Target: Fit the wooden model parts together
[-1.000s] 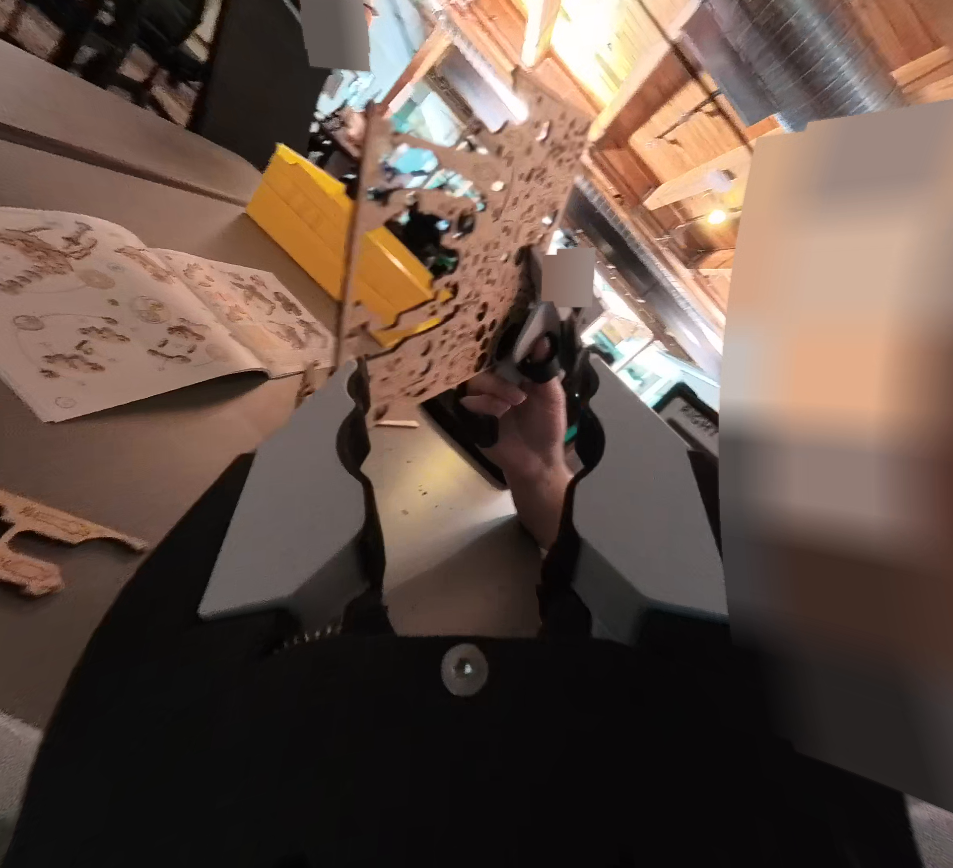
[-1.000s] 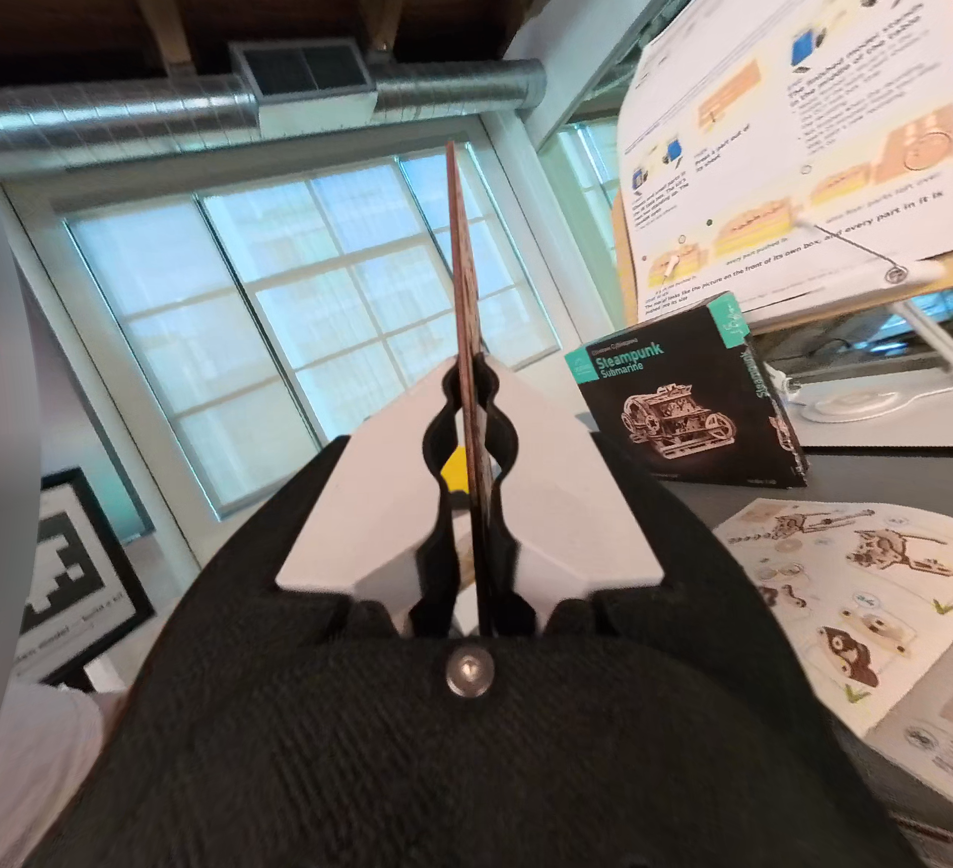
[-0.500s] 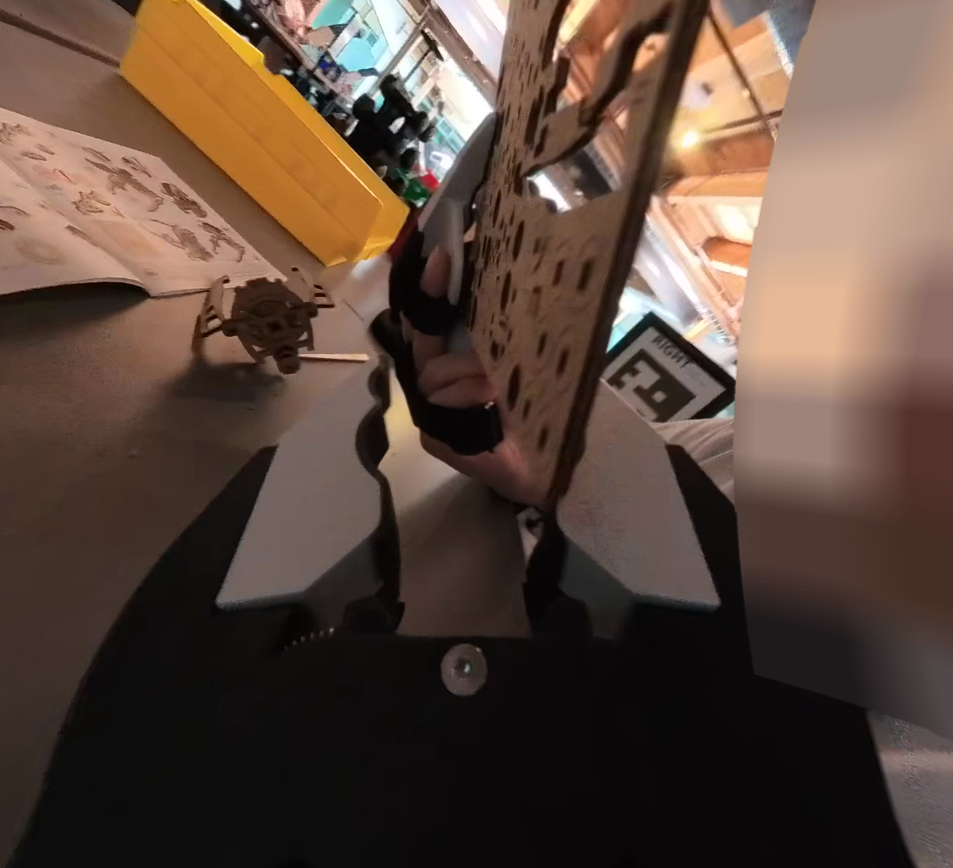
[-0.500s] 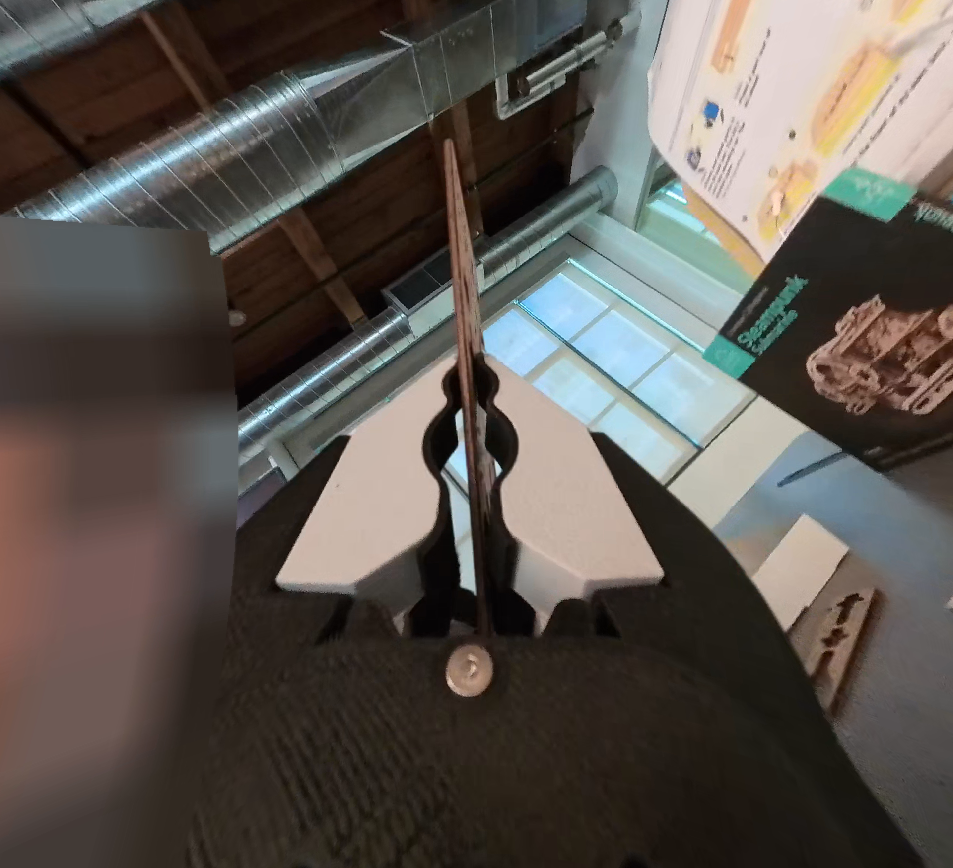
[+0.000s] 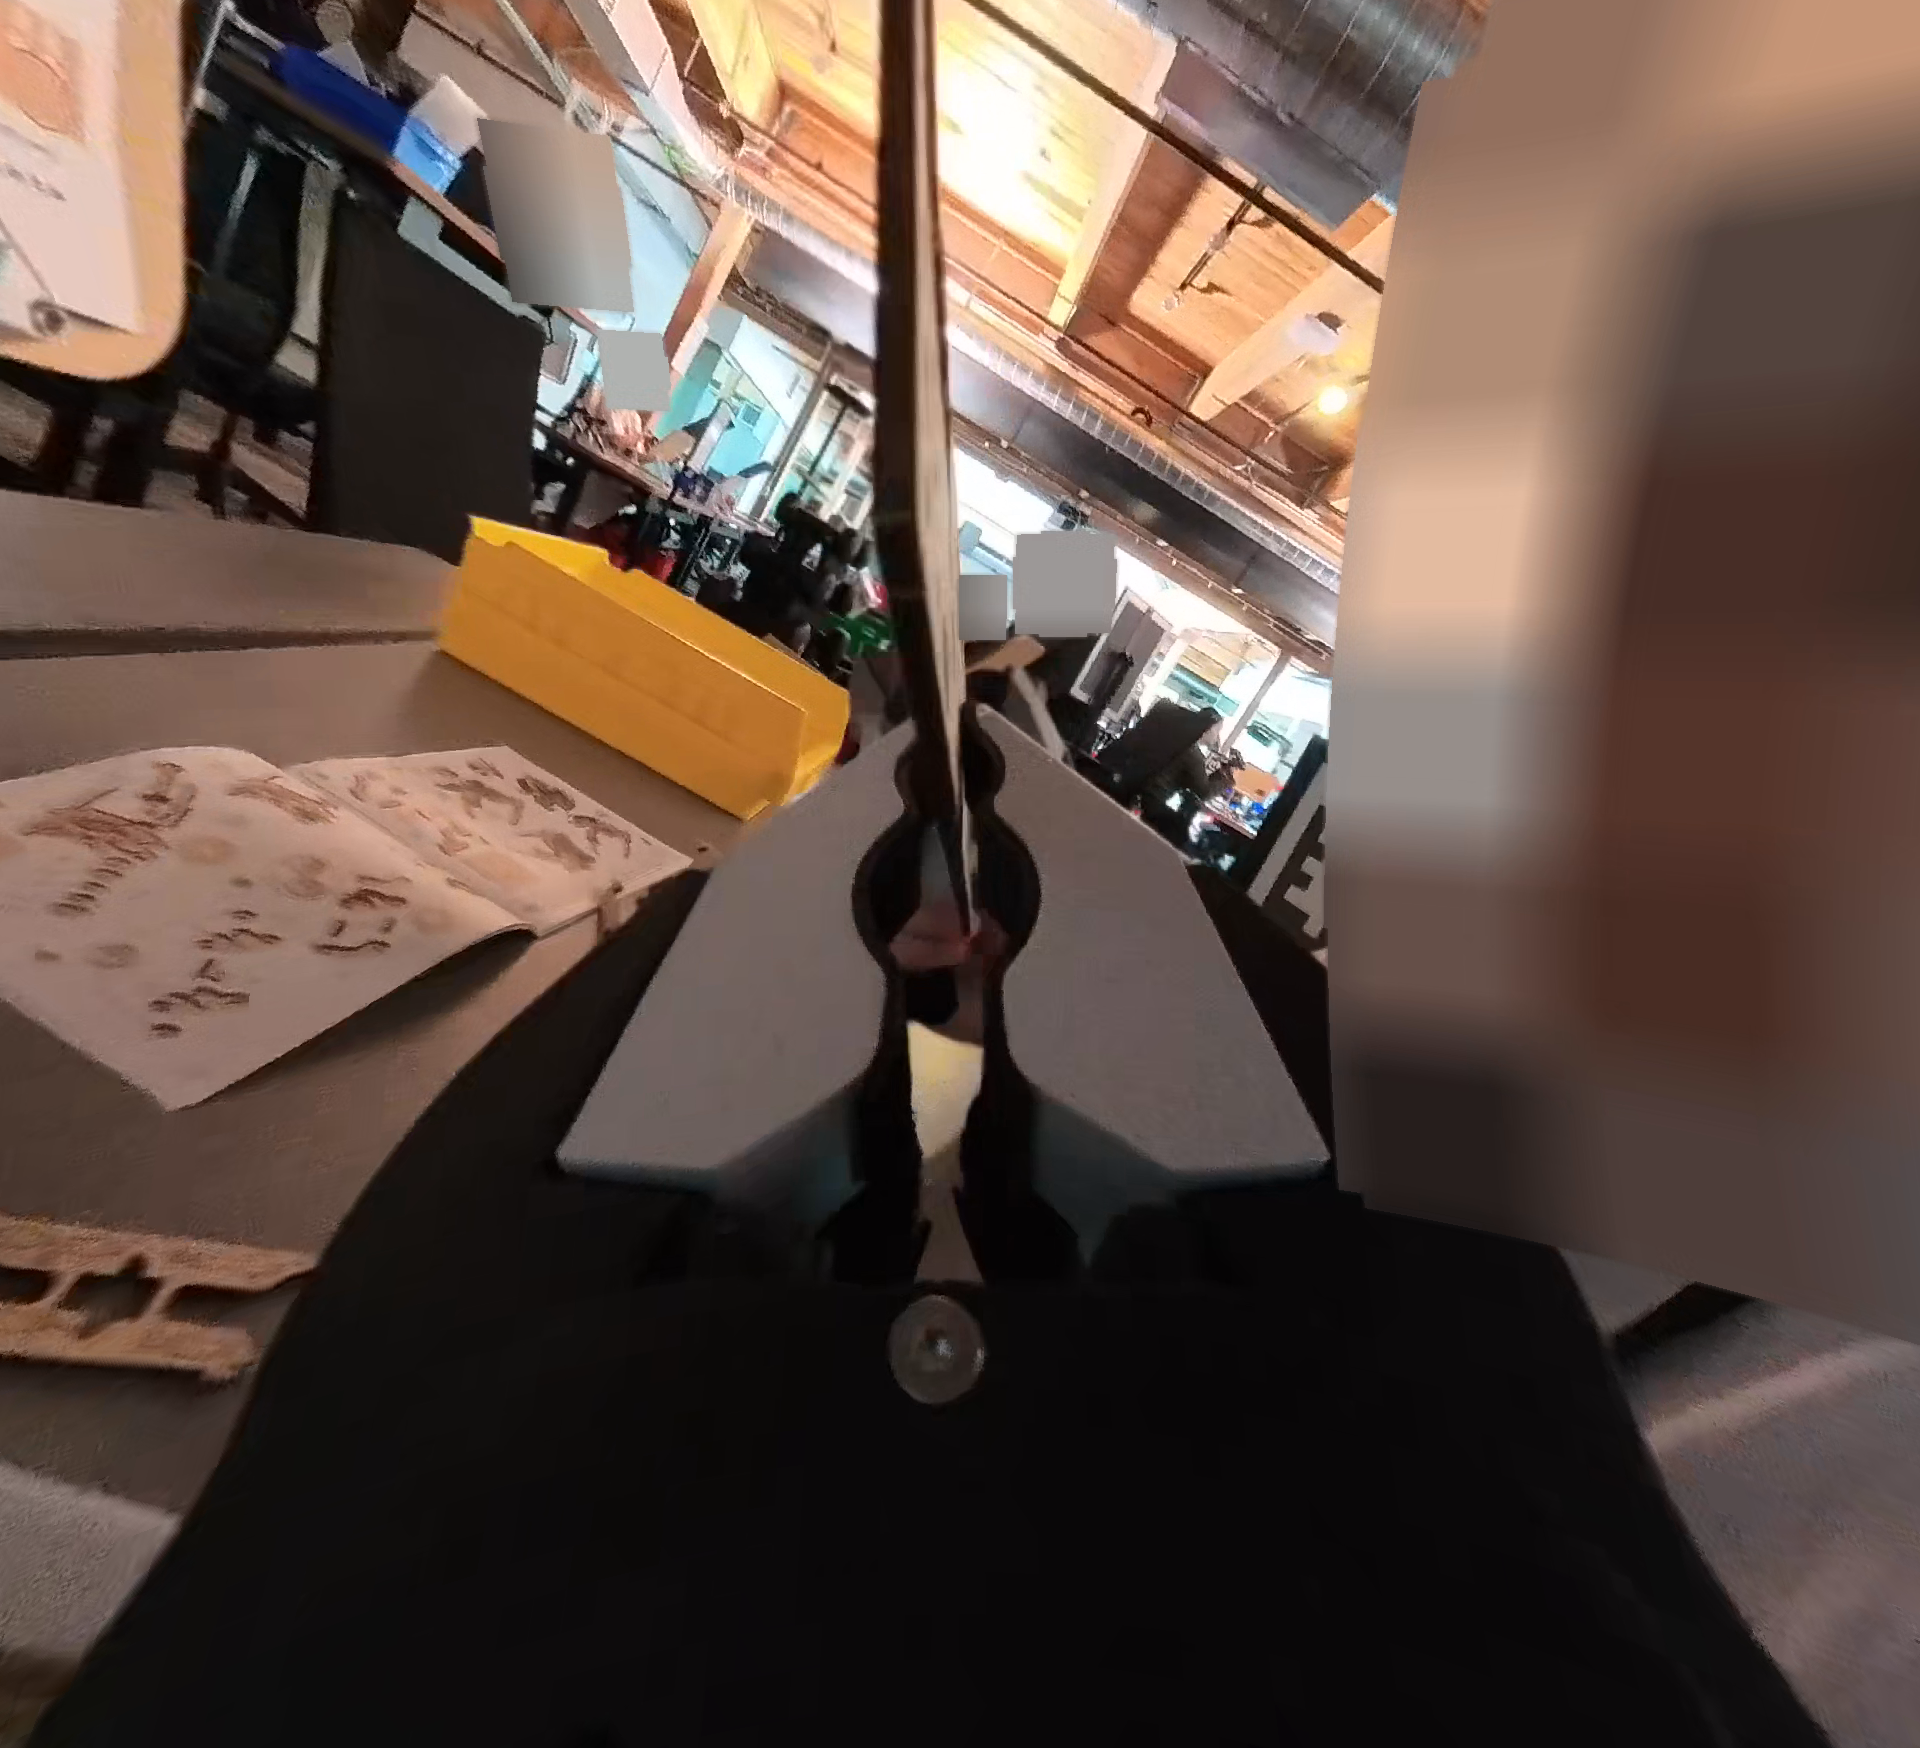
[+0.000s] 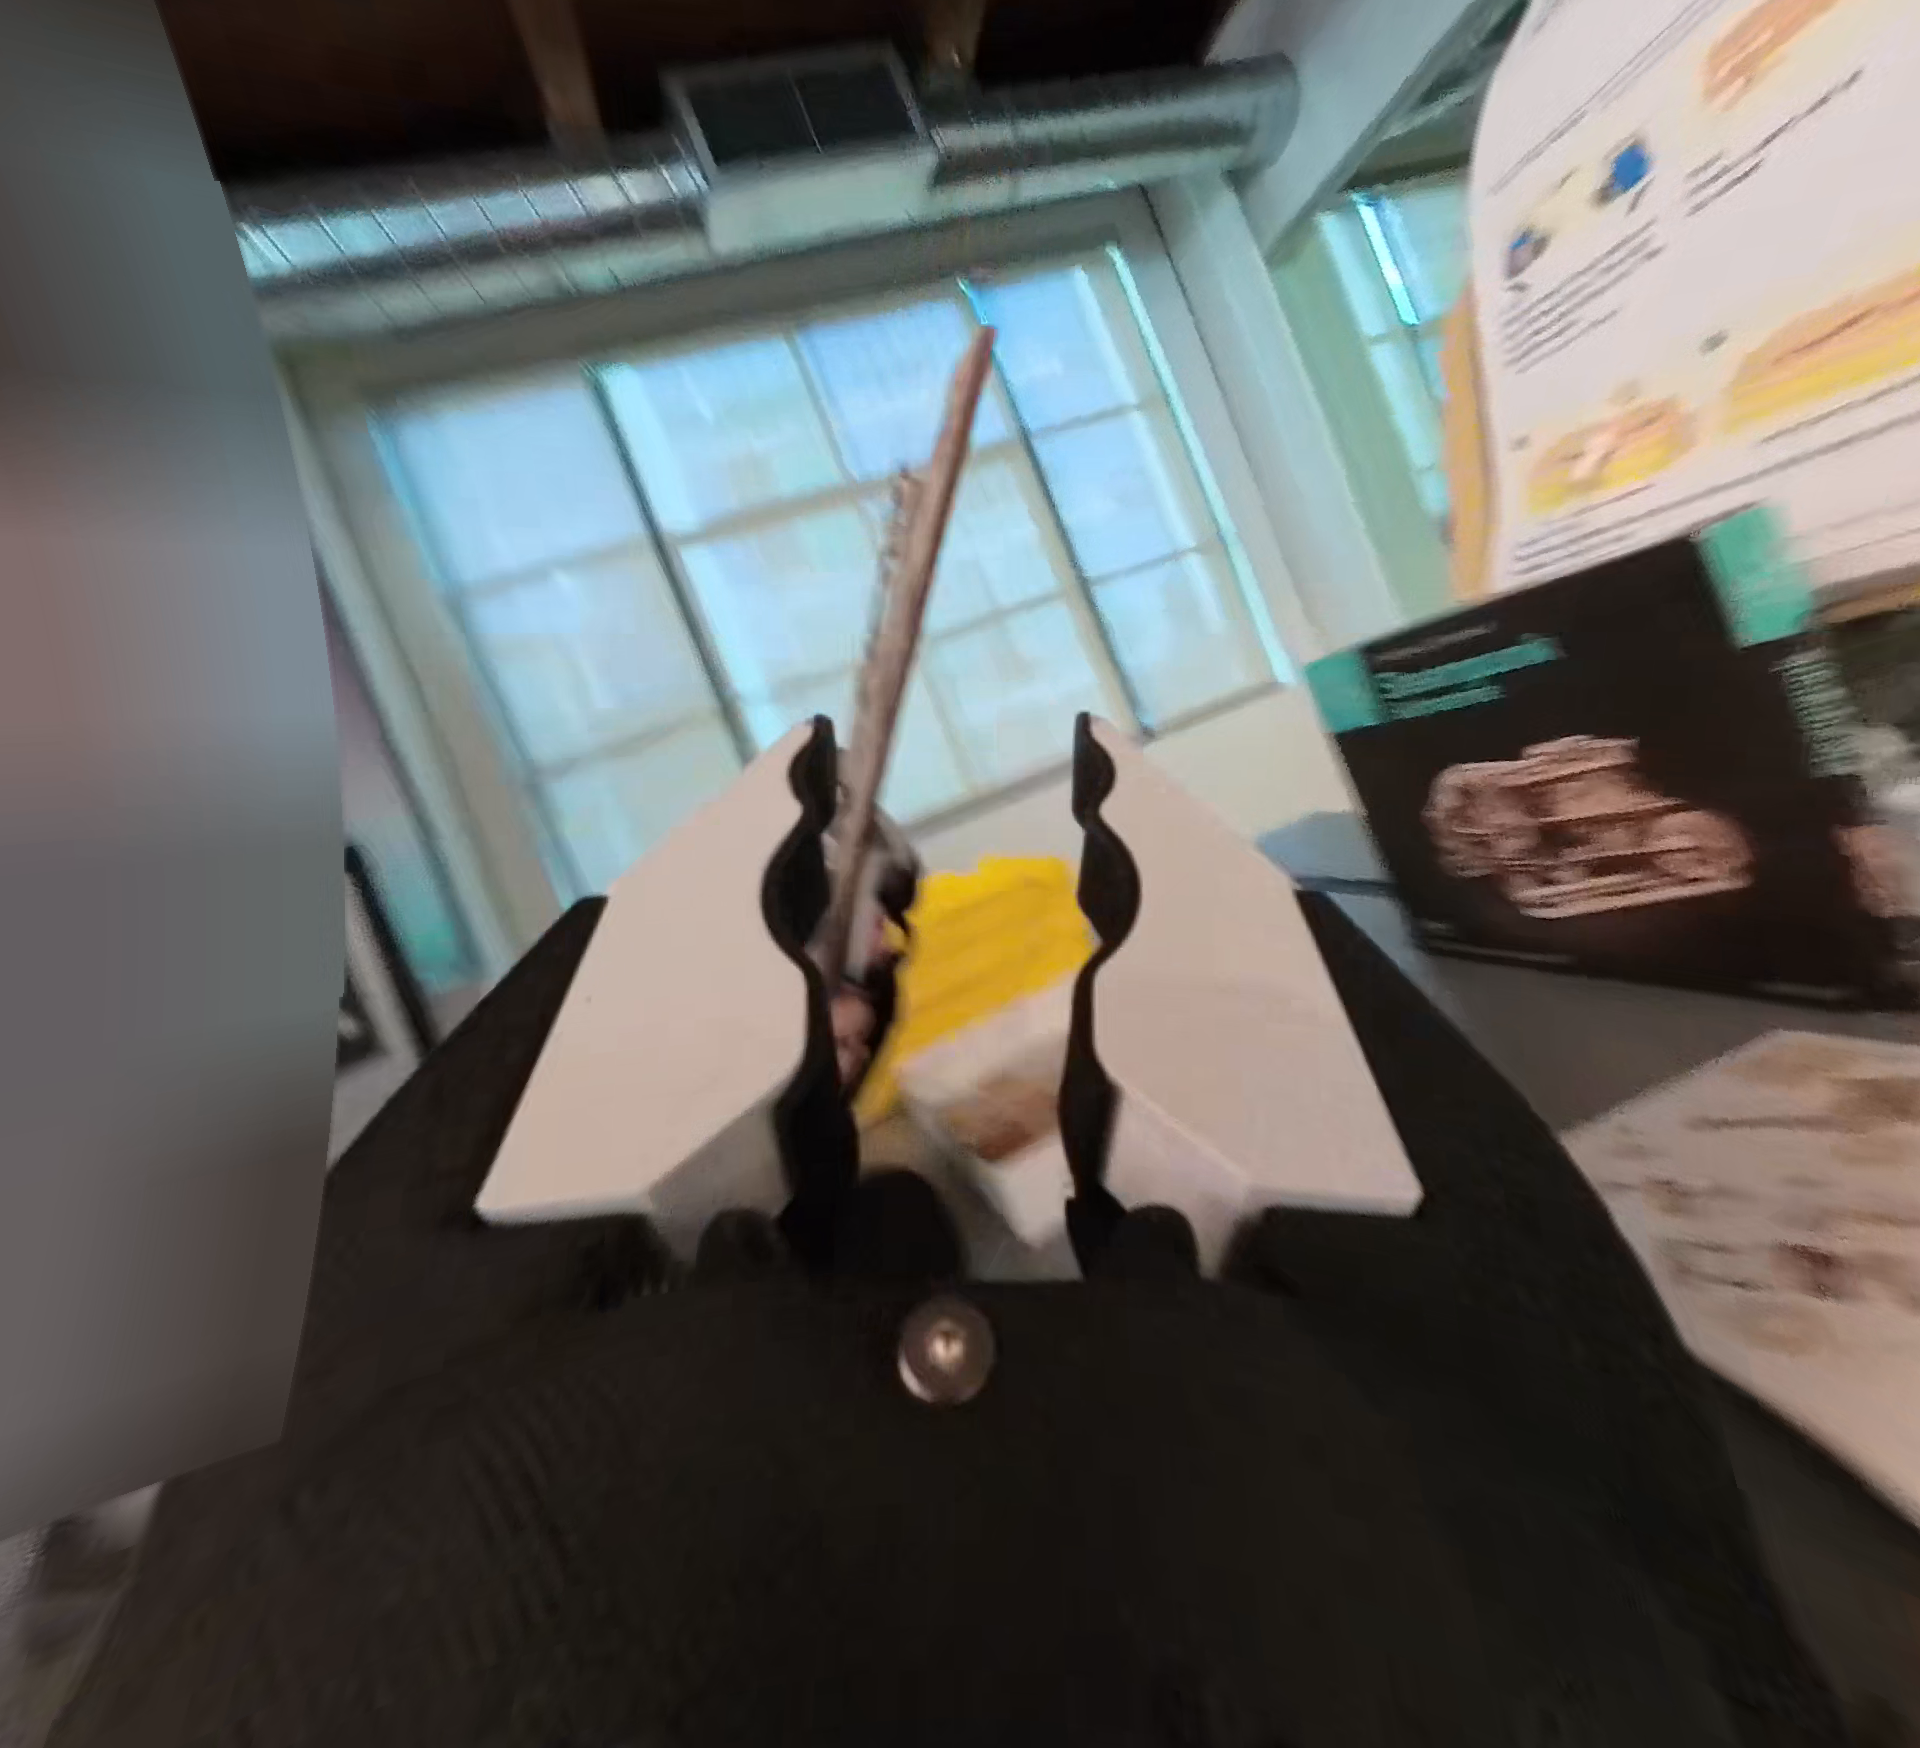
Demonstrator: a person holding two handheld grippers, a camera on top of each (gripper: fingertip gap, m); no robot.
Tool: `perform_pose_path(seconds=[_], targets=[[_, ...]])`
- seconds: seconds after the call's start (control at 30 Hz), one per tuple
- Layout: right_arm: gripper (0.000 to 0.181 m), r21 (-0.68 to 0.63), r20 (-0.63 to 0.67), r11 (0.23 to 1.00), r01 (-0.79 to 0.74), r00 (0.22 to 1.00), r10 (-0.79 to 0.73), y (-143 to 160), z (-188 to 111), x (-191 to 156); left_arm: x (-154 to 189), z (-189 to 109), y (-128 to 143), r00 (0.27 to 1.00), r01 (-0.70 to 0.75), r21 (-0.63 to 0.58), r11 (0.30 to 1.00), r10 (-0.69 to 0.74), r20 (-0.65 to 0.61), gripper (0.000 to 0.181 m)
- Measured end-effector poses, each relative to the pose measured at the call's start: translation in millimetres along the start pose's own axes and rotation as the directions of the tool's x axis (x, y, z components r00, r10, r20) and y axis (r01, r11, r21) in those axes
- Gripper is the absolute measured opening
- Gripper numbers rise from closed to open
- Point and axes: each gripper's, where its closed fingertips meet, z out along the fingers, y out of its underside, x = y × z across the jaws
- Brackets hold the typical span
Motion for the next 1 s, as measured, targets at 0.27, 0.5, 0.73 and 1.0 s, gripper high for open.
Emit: perform_pose_path(seconds=[0.27,0.5,0.73,1.0], targets=[[0.054,-0.288,-0.067,0.922,0.257,0.955,-0.288,8.9,-14.2,24.2,-31.8,-29.2,39.2,0.991,0.095,-0.396,0.913,-0.048,0.127,0.001],[0.055,-0.522,-0.014,0.843,0.133,0.986,-0.165,74.9,-41.4,26.4,-40.2,-37.9,92.7,0.976,0.205,-0.619,0.758,-0.114,0.183,0.002],[0.051,-0.581,-0.108,0.813,-0.024,0.993,-0.048,80.8,-47.8,41.9,-34.9,-31.6,104.2,0.973,0.231,-0.634,0.738,-0.189,0.134,0.002],[0.031,-0.679,-0.131,0.673,-0.293,0.951,0.282,115.9,-55.6,23.1,-32.7,-27.8,104.7,0.966,0.257,-0.62,0.741,-0.222,0.135,0.001]])
